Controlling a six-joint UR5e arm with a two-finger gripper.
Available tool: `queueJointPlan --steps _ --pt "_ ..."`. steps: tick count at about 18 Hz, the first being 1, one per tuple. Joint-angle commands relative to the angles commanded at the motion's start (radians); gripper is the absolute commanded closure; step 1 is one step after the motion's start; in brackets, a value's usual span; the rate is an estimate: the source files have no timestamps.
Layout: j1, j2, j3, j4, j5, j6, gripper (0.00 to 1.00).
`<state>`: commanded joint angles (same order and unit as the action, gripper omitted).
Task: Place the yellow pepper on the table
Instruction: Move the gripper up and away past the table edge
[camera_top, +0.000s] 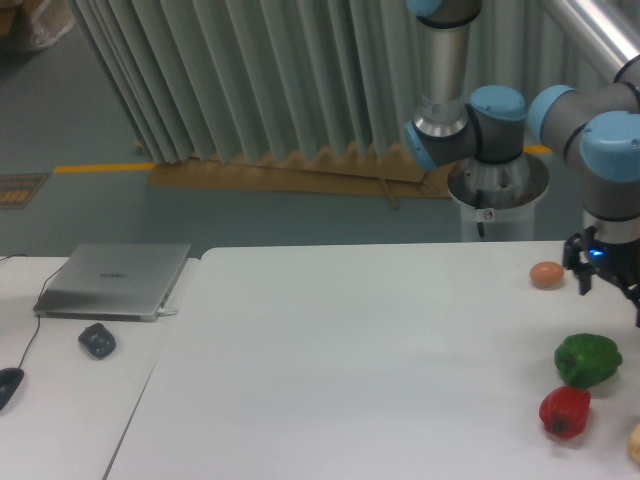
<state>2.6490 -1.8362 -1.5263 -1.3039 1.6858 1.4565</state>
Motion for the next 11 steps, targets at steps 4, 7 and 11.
queueJointPlan --steps 4,7,11 --pt "0.045 -0.008 0.000 0.001 0.050 0.084 0.00" --pt "0.135 -0.005 -0.002 0.009 0.031 -0.054 0.00" --pt "0.272 -0.011 -0.005 0.087 -0.219 -0.441 0.00"
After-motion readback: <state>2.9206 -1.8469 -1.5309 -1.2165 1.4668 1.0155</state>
